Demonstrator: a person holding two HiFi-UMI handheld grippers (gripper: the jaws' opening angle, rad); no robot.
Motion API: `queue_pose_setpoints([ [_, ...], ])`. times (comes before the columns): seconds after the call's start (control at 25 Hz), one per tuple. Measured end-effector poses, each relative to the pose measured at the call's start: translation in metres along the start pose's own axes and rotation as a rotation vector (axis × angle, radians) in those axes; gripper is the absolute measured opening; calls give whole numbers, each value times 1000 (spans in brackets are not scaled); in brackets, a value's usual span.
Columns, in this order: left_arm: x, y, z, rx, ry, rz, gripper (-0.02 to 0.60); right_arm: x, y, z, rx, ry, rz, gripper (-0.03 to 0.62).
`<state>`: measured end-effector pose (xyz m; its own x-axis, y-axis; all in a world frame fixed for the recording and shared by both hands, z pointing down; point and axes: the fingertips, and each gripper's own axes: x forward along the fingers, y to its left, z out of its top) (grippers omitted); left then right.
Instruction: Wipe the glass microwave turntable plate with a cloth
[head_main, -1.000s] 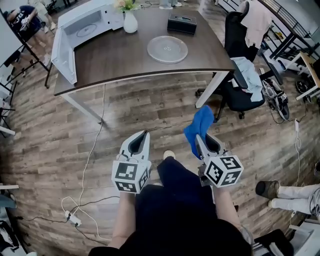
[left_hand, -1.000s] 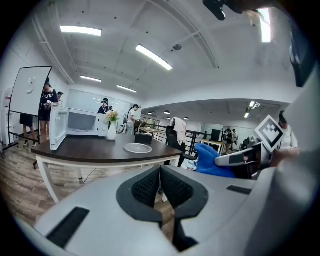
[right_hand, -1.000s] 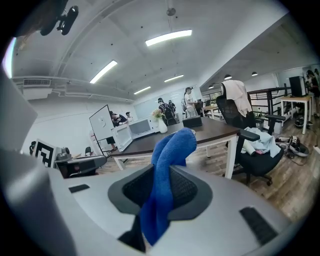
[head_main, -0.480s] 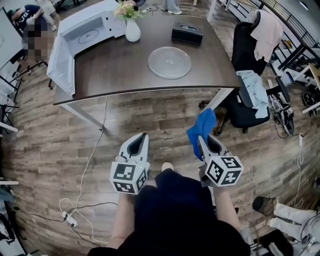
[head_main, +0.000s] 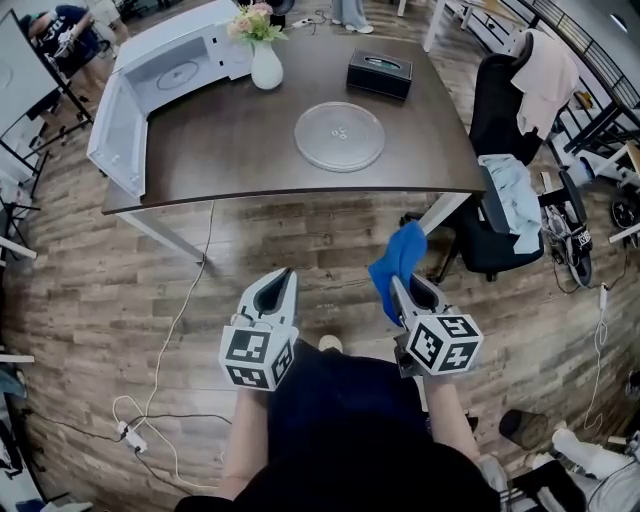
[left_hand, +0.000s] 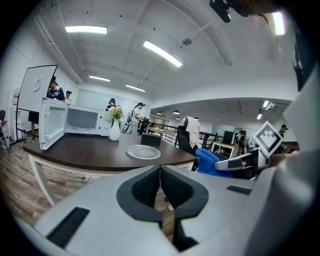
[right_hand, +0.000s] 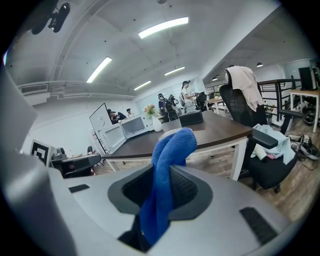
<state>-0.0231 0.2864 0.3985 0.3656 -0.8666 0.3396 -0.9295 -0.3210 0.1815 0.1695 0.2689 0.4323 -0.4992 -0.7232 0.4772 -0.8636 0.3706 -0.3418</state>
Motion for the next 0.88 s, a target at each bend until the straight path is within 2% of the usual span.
queue_pose_setpoints([
  [0.44, 13, 11, -8, -18, 31, -7, 6, 11, -1, 2, 38, -2, 8, 81],
  [0.88, 89, 40, 26, -5, 39, -46, 6, 64, -23, 36, 70, 2, -19, 81],
])
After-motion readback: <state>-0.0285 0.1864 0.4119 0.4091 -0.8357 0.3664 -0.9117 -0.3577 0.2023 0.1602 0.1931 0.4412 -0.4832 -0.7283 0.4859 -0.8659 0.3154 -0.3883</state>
